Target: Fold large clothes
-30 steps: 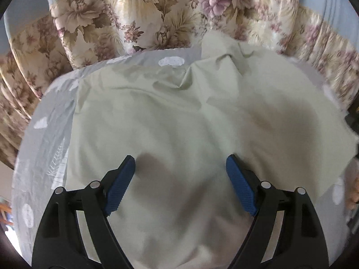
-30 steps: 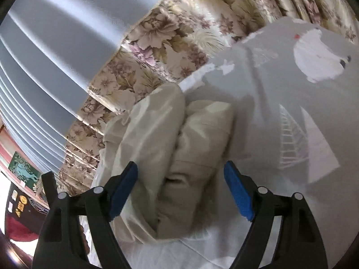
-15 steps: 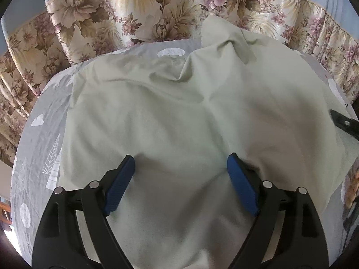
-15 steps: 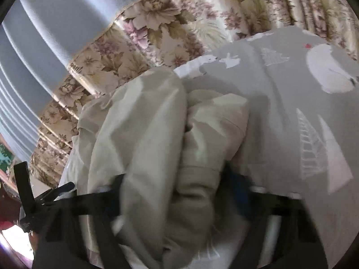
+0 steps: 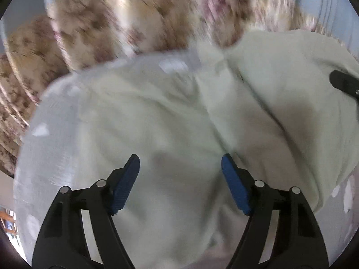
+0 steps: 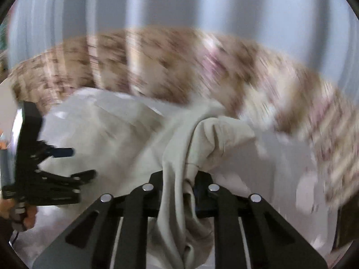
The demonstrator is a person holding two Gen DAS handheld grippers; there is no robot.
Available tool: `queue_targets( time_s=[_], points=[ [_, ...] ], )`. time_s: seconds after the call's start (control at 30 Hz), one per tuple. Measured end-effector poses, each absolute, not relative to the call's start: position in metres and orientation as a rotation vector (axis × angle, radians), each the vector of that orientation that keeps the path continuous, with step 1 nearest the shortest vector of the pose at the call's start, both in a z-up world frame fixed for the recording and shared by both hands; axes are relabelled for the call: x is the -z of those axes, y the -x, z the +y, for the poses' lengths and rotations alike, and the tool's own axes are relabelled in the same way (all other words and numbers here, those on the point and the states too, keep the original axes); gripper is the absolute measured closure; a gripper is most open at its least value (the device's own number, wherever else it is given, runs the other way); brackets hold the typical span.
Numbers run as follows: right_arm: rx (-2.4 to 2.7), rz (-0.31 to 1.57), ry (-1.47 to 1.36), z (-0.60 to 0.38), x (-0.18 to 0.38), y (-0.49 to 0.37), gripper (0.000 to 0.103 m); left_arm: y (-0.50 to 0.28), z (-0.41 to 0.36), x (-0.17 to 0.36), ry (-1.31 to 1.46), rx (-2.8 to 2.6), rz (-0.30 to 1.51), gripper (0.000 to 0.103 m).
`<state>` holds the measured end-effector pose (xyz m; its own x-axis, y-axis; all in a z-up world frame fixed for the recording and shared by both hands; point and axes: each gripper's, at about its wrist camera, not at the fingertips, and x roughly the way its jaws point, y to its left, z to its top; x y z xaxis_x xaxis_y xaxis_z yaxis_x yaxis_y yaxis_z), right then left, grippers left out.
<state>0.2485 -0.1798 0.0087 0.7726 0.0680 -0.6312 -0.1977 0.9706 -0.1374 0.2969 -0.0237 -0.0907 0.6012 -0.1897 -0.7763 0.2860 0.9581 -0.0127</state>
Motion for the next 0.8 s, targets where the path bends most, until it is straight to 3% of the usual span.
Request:
queue_targets(
  time_s=[0.17,0.3,0.4,0.57,0.67,0.73,0.8],
  points=[
    [-0.299,0.658,0.552,-0.043,-0.031,-0.259,0.09,-0.298,0.075,0.045,-0.12,0.156,0.824,0.021],
    [-0.433,0.826,0.844,0.063,0.053,-0.272,0.091,-0.297,0.147,0.047,-0.142,0.074,0.847,0.02],
    [-0.51,0.95,0.959,0.077,0.128,-0.264,0.09,-0.291,0.197,0.064,-0.045,0.048,0.884,0.02],
    [-0.572,0.92,1.076,0.075,0.127,-0.252,0.087,-0.279,0.217,0.088,-0.023,0.038,0.918,0.02],
    [-0.549,0.93,1.097,0.078,0.112,-0.241,0.07,-0.275,0.204,0.082,-0.076,0.056,0.903,0.02],
    [-0.644,0.959,0.94,0.062,0.077,-0.234,0.027,-0.273,0.194,0.075,-0.094,0.077,0.894,0.019],
    [-0.681,0.93,0.814,0.042,0.039,-0.225,0.023,-0.273,0.179,0.07,-0.122,0.096,0.886,0.019]
  ],
)
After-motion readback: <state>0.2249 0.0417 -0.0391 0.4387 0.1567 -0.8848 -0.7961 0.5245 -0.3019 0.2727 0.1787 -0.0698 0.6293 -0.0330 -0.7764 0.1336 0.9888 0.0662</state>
